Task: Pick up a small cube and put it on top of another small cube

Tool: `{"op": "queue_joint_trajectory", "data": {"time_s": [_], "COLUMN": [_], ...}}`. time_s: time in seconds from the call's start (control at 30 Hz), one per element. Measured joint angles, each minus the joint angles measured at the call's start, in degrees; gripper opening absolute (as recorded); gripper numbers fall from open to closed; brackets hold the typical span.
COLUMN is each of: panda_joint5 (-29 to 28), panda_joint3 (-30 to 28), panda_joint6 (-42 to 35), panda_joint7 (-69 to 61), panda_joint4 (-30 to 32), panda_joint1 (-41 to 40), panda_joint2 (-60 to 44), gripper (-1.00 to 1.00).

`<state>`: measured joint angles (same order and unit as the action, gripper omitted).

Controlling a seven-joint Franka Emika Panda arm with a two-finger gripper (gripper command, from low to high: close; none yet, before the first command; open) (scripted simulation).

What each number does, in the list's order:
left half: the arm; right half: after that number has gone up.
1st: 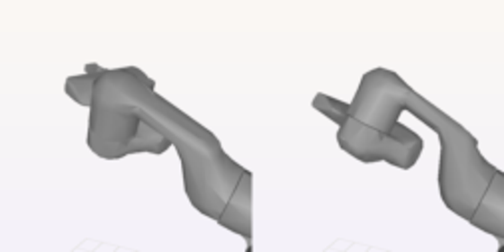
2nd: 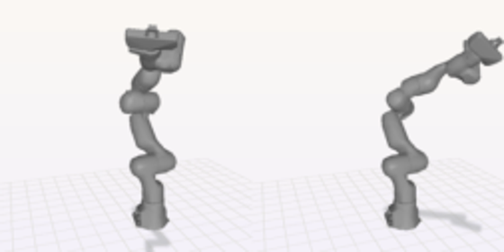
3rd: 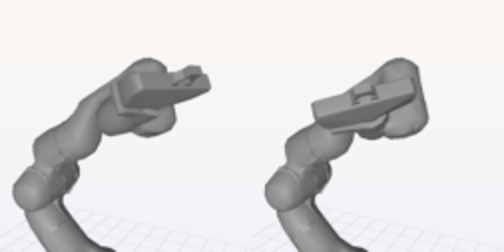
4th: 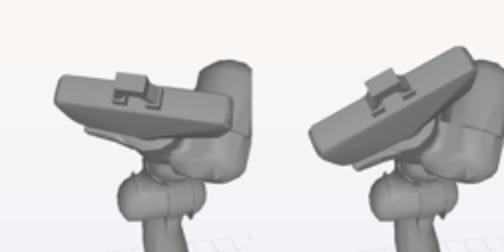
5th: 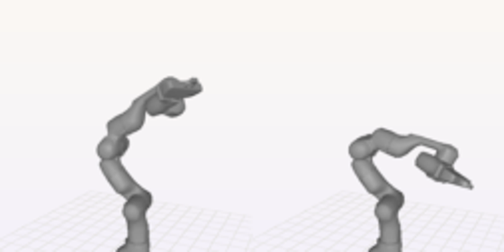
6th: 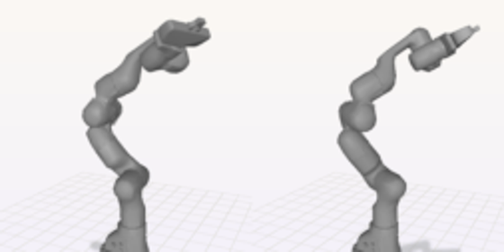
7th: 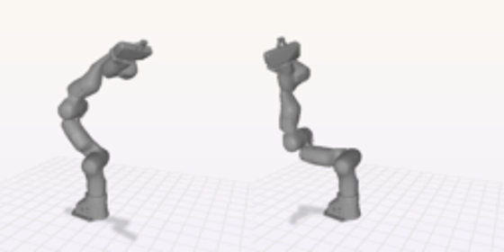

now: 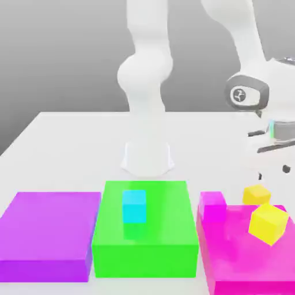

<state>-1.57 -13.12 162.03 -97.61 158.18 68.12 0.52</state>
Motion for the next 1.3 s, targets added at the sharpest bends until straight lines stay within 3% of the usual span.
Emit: {"op": "queue_joint_trajectory", "data": {"time_s": [0.43, 0.67, 0.87, 0.9, 1.13, 1.3], "panda_joint5": [-0.4, 3.7, 8.3, 8.9, 9.3, 5.6], "panda_joint3": [0.3, 2.9, 8.8, 10.0, 10.2, 5.6], "panda_joint6": [4.0, 8.1, 12.3, 13.1, 13.1, 10.0], "panda_joint7": [0.0, -2.8, -5.8, -6.1, -6.4, -4.1], "panda_joint4": [-1.4, -1.0, -0.1, 0.1, 0.1, -0.6], "panda_joint1": [0.4, -1.2, -6.0, -7.1, -7.2, -3.5], "panda_joint2": [-4.7, -10.2, -16.0, -17.0, -17.2, -12.8], "gripper": [0.0, 0.0, 0.0, -1.0, -1.0, -1.0]}}
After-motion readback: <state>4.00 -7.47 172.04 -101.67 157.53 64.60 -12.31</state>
